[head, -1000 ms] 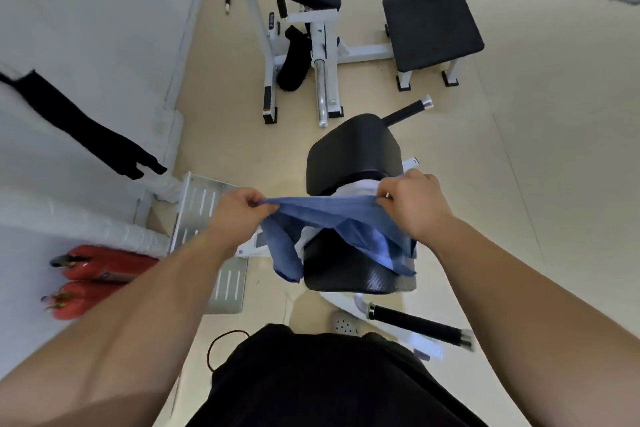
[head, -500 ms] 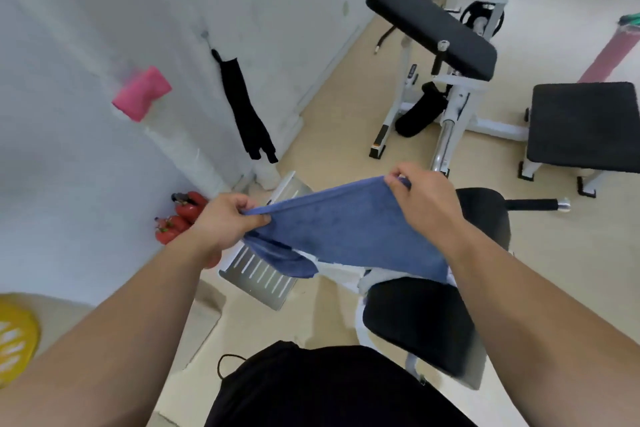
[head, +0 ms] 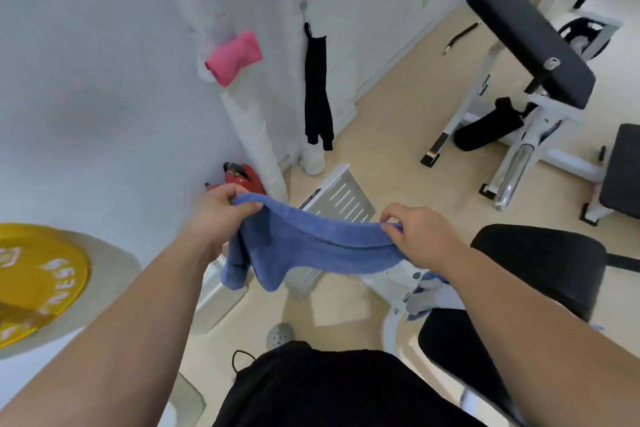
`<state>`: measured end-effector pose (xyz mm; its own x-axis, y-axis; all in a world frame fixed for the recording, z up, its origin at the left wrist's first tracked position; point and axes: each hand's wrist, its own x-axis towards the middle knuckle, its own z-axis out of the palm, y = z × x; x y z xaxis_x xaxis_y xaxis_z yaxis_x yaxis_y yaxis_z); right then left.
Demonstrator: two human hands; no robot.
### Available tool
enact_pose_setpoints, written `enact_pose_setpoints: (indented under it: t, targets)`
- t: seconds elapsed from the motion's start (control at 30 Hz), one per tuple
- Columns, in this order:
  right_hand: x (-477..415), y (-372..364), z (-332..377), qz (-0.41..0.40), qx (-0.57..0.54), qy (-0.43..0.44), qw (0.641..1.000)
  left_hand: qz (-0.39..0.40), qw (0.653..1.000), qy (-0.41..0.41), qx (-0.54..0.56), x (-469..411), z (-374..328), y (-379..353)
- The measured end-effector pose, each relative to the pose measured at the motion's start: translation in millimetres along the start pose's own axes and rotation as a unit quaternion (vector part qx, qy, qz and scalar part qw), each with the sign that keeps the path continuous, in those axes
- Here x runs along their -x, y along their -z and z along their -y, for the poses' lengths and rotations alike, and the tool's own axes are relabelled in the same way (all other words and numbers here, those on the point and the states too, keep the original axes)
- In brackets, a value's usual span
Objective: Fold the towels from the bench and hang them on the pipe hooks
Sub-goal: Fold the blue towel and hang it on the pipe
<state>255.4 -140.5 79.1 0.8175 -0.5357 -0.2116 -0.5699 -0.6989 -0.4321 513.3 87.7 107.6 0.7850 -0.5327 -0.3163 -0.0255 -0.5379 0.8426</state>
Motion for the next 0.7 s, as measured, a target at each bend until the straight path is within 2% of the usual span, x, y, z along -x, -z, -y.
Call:
enact_pose_setpoints:
  t: [0.1, 0.2, 0.3, 0.43, 0.53, 0.6, 0.7]
  targets:
    - [-25, -8, 68, -0.021, -0.092, 0.015, 0.995, 0.092, 0.993, -0.066, -0.026, -10, -12, 10]
    - [-54, -10, 130, 0.030, -0.185, 0.053, 0.981, 0.172, 0.976, -0.133, -0.021, -18, -23, 20]
    - [-82, -15, 168, 0.028, -0.215, 0.065, 0.974, 0.194, 0.966, -0.170, -0.011, -31, -29, 38]
    - [-105, -25, 187, -0.042, -0.215, 0.029, 0.975, 0.198, 0.961, -0.185, -0.050, -61, -16, 69]
    - [-120, -28, 188, -0.117, -0.172, -0.031, 0.978, 0.214, 0.958, -0.149, -0.123, -88, 3, 92]
    - [-126, -27, 187, -0.126, -0.159, -0.059, 0.977, 0.289, 0.942, -0.096, -0.141, -98, 7, 109]
    - [-129, -24, 194, -0.114, -0.137, -0.063, 0.982, 0.397, 0.894, -0.070, -0.194, -106, 6, 127]
